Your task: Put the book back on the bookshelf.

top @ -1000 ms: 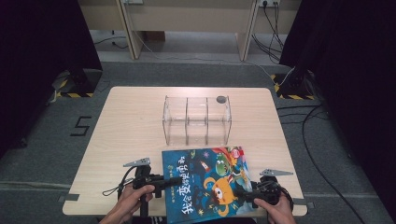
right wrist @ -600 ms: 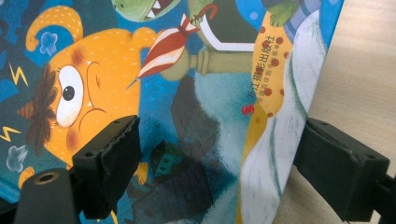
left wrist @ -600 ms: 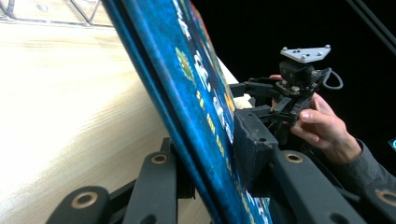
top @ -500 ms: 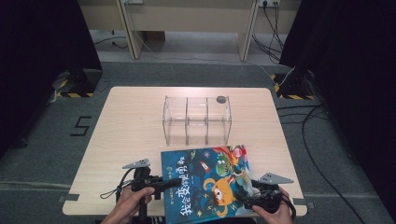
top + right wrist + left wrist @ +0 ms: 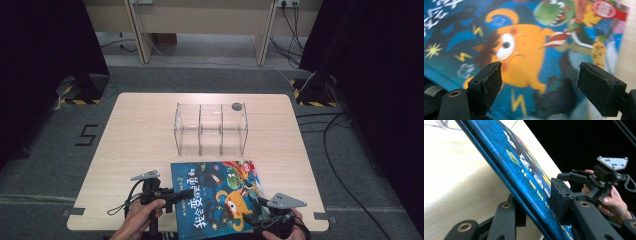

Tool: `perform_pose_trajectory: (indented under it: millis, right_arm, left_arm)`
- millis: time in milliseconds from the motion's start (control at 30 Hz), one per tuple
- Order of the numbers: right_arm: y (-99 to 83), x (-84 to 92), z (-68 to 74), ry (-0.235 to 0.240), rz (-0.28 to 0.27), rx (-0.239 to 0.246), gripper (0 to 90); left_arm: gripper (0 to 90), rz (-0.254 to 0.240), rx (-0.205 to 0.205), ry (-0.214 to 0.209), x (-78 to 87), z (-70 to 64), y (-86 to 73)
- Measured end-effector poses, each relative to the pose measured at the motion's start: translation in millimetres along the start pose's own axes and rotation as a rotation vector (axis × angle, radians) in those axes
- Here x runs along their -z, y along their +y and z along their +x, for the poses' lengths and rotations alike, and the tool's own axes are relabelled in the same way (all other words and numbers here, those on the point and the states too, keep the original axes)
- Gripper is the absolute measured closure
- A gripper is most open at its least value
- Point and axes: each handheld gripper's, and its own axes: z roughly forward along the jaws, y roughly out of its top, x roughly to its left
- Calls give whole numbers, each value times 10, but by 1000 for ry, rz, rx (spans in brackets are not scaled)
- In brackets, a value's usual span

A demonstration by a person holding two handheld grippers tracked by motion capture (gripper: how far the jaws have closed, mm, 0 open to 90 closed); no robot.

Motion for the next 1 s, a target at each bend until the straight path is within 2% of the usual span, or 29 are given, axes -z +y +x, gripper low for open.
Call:
perform_pose_trajectory:
  millis: [167,367,467,567,700,800,900,1000]
  right_arm:
    - [0,19,166,9,-21,53,182]
    - [-21,-2,371,16,-16,157,162]
    - [-35,-32,478,-11,6,230,159]
    - [-54,-53,555,-18,22,264,162]
    - [-75,-107,635,-52,55,339,191]
    - [-93,-164,687,-101,73,391,187]
    - [-72,-185,728,-118,47,421,210]
    - [-63,-210,776,-168,40,476,235]
  left_arm:
    - [654,-2,12,11,-1,29,2]
    - [648,-10,23,24,-4,33,7]
    - [647,-12,27,28,-7,35,9]
    - [647,-15,30,33,-11,35,11]
    - [647,-21,38,45,-17,13,18]
    - [651,-30,38,52,-29,-32,14]
    - [651,-34,37,55,-52,-84,0]
    - [652,-40,41,55,-81,-126,-18]
